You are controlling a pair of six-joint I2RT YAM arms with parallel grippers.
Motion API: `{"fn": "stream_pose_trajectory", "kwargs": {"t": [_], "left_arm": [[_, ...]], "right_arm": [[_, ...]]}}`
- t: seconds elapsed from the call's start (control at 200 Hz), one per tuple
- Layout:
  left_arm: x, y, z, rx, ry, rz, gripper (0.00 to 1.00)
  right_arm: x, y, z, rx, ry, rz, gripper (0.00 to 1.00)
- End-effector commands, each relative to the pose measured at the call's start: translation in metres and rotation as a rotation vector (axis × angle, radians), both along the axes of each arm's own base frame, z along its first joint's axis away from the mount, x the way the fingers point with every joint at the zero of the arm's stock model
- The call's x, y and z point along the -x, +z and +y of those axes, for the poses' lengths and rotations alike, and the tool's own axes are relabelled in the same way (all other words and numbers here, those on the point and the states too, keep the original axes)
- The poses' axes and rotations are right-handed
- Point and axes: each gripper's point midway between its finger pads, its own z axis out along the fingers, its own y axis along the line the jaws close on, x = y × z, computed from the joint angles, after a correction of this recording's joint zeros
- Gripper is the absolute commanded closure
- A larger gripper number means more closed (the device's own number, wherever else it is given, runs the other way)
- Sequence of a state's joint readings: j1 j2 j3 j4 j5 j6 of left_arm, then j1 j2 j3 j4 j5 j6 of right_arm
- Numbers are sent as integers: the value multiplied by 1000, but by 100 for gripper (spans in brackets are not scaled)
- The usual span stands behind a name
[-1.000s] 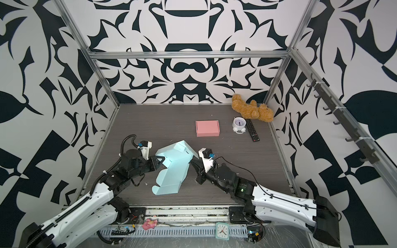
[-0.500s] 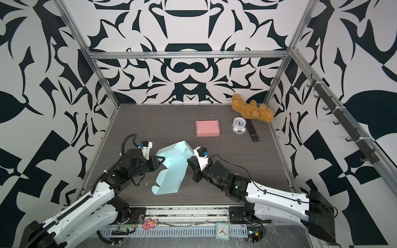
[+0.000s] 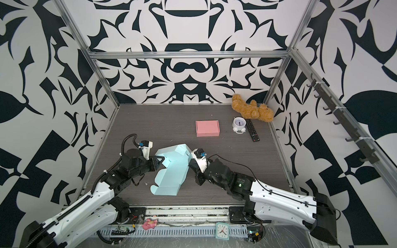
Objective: Assemble paper box
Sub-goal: Fold the bottom flaps of a flat cardboard box at the center of the table.
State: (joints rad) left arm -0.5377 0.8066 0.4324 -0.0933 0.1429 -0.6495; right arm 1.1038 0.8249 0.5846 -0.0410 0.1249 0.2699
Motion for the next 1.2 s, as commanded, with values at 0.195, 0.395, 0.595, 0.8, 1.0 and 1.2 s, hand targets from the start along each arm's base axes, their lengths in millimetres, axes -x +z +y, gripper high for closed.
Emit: {"fn": "stream_pose_trajectory", "kwargs": {"t": [0.195,0.395,0.595,0.8,1.0,1.2], "left_arm": [[2,-6,17,6,8,-5,96],[6,-10,10,8,-66,21,96],[9,-15,2,13,-122,47,96],[13,-12,-8,44,-178,53,96],[15,-11,-10,48,-202,51,95],[16,-13,-10,46,-204,57,95]], "right_arm": [[13,35,-19,11,54,-93,88],[14,63,-23,-50,53,-134,79],[15,69,-19,-80,88,-125,67],[5,62,-18,-89,94,-64,66],[0,52,-9,-99,143,-2,66],[1,44,6,-75,200,31,66]]}}
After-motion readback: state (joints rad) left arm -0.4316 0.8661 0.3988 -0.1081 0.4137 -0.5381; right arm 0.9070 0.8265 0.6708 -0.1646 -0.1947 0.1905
